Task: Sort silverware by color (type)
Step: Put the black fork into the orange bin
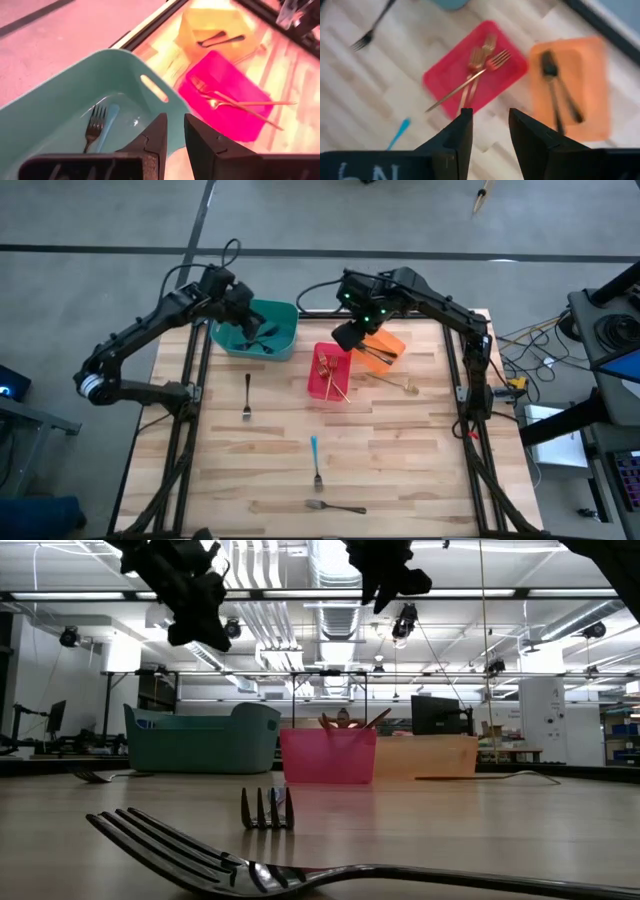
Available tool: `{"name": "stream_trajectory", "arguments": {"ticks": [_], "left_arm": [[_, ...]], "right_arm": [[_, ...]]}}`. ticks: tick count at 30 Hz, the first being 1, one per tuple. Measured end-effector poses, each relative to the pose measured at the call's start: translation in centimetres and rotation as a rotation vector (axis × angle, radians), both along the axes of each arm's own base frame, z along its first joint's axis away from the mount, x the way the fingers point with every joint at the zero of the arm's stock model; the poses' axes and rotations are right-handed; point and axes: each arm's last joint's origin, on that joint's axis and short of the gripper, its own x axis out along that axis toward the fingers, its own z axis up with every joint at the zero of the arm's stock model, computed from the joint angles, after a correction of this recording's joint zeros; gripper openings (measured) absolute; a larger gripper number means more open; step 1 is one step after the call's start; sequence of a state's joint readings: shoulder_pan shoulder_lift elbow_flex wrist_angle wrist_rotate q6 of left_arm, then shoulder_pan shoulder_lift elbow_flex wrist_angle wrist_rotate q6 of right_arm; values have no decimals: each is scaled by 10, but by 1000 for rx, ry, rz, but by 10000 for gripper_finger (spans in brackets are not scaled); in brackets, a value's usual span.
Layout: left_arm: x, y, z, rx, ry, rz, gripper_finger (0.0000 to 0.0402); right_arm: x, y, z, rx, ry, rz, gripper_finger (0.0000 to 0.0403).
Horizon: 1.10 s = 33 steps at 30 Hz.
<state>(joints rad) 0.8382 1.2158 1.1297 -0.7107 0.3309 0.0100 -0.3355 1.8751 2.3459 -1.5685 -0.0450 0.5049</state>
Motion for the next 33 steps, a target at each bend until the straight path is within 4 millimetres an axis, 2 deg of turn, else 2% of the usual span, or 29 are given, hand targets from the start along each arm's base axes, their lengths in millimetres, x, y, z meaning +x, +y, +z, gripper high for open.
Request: {"name": "stream_trajectory", "arguments": {"ticks": [8, 19, 23, 26, 30, 33], "left_arm": [[-2, -25, 4, -134, 3, 31, 47], [2, -86, -11, -416, 211, -22, 47], [3, -110, -28, -474, 272, -62, 47], [-1, -125, -48, -495, 344, -19, 47], [-10, -136, -78, -527, 429, 69, 50], [-13, -138, -98, -559, 419, 122, 54]], "right_arm": [[2, 10, 1, 113, -32, 11, 116], [2, 10, 1, 100, -33, 54, 116], [3, 9, 1, 87, -37, 65, 119], [3, 9, 1, 72, -33, 67, 123], [3, 8, 1, 52, -31, 81, 126], [3, 7, 2, 30, -35, 82, 124]]}}
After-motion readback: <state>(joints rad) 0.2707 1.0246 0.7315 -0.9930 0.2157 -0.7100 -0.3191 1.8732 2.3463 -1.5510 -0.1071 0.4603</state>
